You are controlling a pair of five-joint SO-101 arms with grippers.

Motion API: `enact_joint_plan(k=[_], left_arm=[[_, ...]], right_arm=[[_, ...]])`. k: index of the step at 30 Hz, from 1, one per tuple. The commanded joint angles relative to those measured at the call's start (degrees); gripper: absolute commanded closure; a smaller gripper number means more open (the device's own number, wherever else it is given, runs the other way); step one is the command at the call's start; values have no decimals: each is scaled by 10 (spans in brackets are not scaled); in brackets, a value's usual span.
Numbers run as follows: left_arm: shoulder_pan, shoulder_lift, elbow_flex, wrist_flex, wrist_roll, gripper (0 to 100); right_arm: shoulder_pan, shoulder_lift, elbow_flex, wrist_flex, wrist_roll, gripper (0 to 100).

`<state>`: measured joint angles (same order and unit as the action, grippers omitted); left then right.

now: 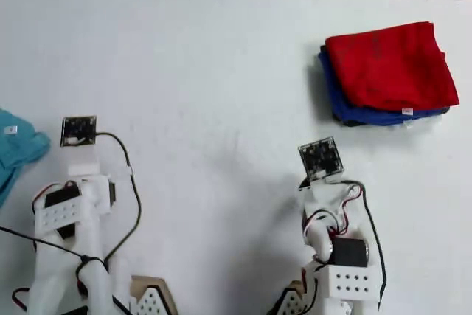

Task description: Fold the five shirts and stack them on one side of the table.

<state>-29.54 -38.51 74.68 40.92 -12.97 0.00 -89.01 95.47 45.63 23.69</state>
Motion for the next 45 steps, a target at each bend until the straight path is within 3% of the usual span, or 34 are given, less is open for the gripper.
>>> enact_joint_plan(k=[1, 3, 5, 8, 12, 14, 18, 26, 36, 45], left_arm=[[4, -11, -4, -2, -2, 892], [-5, -10, -34, 37, -2, 891], [-35, -8, -104, 125, -18, 890], [-114, -5, -238, 221, -53, 887], [-184, 47, -398, 244, -90, 792], [-202, 115, -462, 245, -91, 749], [-235, 302, -594, 263, -89, 756], [-219, 597, -875, 418, -41, 756], [-202, 687, -1012, 445, -18, 756], [-202, 690, -1033, 456, -16, 756]], right_arm=[[4, -50, 10, 9, -2, 981], [4, -74, 18, 20, -2, 981], [4, -93, 18, 40, -2, 981], [4, -111, 18, 65, -2, 981], [4, -115, 17, 69, -2, 981], [4, -115, 17, 69, -2, 981], [4, -114, 17, 69, -2, 981], [4, -114, 17, 73, -2, 981], [4, -114, 17, 73, -2, 981], [4, -114, 17, 73, -2, 981]])
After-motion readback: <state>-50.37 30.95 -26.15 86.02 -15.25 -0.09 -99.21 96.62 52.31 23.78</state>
